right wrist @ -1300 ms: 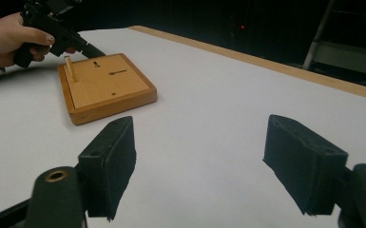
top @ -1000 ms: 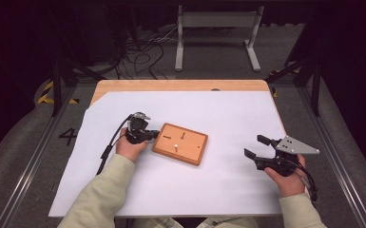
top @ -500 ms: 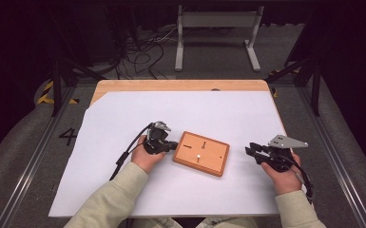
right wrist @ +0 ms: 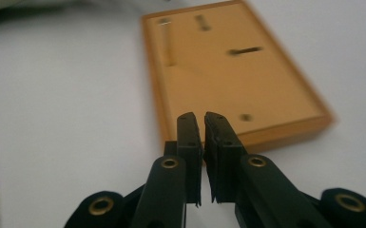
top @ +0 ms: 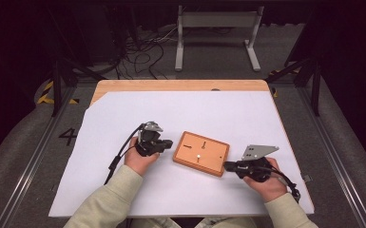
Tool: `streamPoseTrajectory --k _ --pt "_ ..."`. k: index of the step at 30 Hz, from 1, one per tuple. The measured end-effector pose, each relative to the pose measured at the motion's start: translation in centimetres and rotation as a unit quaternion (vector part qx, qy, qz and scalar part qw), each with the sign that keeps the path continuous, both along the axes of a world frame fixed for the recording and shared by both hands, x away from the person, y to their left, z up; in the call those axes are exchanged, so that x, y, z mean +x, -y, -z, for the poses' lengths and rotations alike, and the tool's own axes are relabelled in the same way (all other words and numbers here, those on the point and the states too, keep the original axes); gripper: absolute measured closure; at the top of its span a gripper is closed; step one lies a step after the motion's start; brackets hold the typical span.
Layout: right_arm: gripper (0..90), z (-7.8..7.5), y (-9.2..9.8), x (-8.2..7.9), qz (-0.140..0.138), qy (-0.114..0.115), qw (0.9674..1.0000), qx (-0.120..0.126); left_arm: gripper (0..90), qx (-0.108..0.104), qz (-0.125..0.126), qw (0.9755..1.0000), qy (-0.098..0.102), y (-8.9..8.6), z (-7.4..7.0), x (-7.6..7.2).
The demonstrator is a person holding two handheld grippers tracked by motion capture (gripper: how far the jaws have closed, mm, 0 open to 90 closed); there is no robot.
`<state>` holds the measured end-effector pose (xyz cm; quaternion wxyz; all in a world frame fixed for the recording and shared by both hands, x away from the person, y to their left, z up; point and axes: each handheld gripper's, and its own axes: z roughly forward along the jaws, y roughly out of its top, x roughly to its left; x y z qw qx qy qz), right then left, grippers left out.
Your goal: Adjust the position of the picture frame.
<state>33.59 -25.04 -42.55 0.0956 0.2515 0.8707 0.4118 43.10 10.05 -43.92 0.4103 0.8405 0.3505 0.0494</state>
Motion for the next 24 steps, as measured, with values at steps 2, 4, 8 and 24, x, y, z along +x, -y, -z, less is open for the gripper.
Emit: streamPoseTrajectory --k 2,4,8,24 --pt "90.0 0.5 -1.1 -0.2 -0.029 -0.028 0.9991 -0.012 84.6 -0.006 -0.003 1.0000 0.004 -0.3 -0.2 0.0" --pt "90.0 0.7 -1.5 -0.3 -0.039 -0.033 0.9985 -0.018 84.0 -0.009 -0.004 0.9999 0.005 -0.4 -0.2 0.0" --pt "90.0 1.8 -3.3 -0.3 -0.045 -0.034 0.9959 -0.071 83.4 -0.007 0.000 1.0000 0.007 -0.3 -0.2 -0.1" --pt "90.0 1.7 -0.8 2.3 0.048 -0.010 0.9925 -0.112 79.9 -0.003 -0.001 0.9998 0.018 -0.8 -0.2 -0.5"
